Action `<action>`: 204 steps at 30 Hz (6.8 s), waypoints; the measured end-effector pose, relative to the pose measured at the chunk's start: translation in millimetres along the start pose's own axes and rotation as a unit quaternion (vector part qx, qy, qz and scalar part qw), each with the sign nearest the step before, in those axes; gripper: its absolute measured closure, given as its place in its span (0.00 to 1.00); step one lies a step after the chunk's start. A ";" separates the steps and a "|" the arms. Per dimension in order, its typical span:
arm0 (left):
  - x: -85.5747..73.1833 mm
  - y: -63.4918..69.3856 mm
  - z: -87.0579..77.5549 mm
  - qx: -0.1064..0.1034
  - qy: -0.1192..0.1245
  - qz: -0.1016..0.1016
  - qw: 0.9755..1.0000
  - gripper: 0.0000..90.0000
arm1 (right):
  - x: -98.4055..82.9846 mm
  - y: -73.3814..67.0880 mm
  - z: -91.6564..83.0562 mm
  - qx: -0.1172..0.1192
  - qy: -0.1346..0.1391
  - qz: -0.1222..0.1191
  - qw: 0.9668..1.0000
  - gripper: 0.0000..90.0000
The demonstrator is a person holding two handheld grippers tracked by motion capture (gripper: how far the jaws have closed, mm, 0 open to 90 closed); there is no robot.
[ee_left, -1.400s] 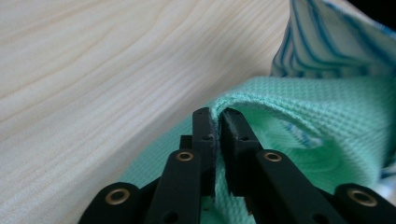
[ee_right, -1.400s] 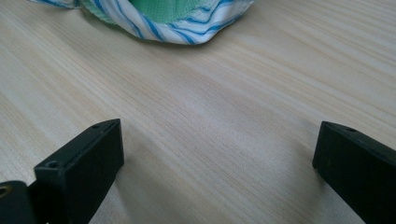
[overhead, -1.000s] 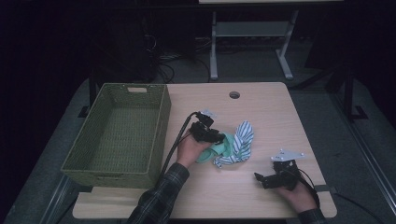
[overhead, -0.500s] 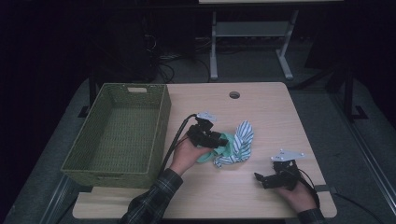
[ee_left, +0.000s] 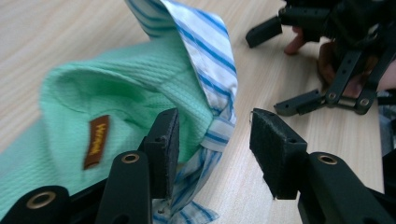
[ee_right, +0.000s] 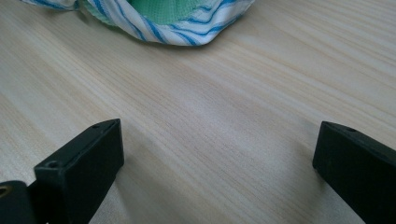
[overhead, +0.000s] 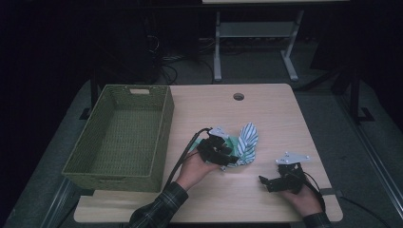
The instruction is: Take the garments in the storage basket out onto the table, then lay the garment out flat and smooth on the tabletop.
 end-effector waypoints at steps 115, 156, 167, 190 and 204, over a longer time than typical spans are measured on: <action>-19.3 -74.1 -18.1 0.127 -0.021 -0.045 0.991 0.73 | 0.0 0.0 0.0 0.000 0.000 0.000 1.000 0.02; -18.5 -58.1 -6.2 0.108 -0.014 -0.037 0.993 0.91 | 0.0 0.0 0.0 0.000 0.000 0.000 1.000 0.02; -7.3 -18.2 18.7 0.047 -0.018 -0.012 0.999 0.91 | 0.2 0.3 0.1 0.000 0.002 -0.002 1.000 0.02; -21.0 -23.7 -25.2 0.113 -0.006 0.008 0.994 0.62 | 19.1 -9.4 -11.2 0.006 0.024 -0.004 1.000 0.35; -47.6 -51.6 -33.5 0.162 -0.020 -0.013 0.986 0.56 | 56.0 -48.2 4.7 0.038 0.038 -0.020 0.998 0.48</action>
Point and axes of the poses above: each handheld gripper's, and its own axes: z roughly forward along the jaws, x roughly out of its top, y roughly to its right, the point moved 8 cm from there along z, roughly forward along the jaws, and after that the axes turned 7 degrees about -x, right-handed, at the moved point
